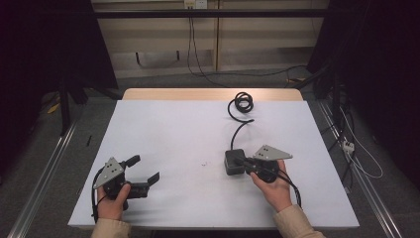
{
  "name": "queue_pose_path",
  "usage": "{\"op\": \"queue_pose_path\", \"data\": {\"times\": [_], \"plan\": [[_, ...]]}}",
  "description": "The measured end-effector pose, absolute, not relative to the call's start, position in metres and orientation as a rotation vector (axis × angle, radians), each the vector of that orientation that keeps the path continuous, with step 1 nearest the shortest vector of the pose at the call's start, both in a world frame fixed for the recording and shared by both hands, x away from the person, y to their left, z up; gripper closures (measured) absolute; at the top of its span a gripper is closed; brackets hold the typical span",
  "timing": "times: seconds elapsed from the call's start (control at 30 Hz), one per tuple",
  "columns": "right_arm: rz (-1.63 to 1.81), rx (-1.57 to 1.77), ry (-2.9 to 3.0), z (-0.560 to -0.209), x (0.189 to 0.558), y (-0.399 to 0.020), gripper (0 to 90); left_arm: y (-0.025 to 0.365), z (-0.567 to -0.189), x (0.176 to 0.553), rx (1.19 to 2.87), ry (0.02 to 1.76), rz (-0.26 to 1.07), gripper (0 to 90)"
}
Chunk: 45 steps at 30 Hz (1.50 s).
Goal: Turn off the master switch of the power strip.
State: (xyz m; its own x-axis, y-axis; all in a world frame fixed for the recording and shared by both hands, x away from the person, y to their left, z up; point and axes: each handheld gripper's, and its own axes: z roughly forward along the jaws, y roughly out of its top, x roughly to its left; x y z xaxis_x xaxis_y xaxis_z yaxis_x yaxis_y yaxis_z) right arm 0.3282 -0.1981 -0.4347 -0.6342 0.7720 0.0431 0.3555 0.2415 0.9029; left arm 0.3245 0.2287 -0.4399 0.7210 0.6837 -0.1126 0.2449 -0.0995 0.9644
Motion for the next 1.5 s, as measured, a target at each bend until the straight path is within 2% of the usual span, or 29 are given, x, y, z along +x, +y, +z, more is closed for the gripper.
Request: {"op": "queue_pose_path", "data": {"times": [1.5], "plan": [[1.358, 1.027, 2.095, -0.4359, 0.3269, -0.1969, 90.0, 0.23, -0.4395, 0.3247, 1.666, 0.756, 0.435, 2.8]]}}
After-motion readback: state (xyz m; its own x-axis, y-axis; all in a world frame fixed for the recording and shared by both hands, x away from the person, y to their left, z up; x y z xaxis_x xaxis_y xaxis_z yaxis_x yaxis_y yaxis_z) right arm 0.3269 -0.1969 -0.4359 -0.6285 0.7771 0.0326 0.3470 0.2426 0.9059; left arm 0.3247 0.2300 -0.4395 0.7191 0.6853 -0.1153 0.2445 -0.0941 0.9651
